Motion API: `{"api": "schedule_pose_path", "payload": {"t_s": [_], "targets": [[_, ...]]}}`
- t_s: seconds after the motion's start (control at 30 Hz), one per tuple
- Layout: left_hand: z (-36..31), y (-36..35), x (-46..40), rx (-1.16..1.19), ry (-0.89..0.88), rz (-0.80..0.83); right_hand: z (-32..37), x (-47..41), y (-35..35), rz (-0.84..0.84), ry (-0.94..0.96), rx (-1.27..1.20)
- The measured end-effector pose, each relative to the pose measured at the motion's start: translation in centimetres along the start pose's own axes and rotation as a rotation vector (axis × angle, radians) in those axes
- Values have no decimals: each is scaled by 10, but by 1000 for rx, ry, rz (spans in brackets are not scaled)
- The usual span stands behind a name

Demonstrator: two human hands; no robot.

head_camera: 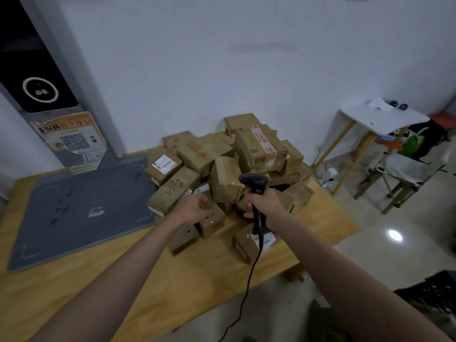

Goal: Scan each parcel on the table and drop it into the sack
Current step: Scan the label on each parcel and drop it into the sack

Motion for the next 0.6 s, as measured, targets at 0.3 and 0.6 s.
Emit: {"api": "schedule_pose_path", "payload": {"t_s": [0.3,0.6], "targets": [[3,7,-86,185,109,-40,31,-92,-8,5,-27,143],[22,-7,-143,400,202,-53,35,-141,-35,194,-24,139]]}}
Point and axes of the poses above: each hand's wrist, its own x-axis away from the middle knuckle, its own y-axis out of the back of the hand, z = x × y, the point moved 9 cm from there along -x, towards the middle knuckle, and after that the axes turned 7 degrees about -y, right-handed, at the moved point
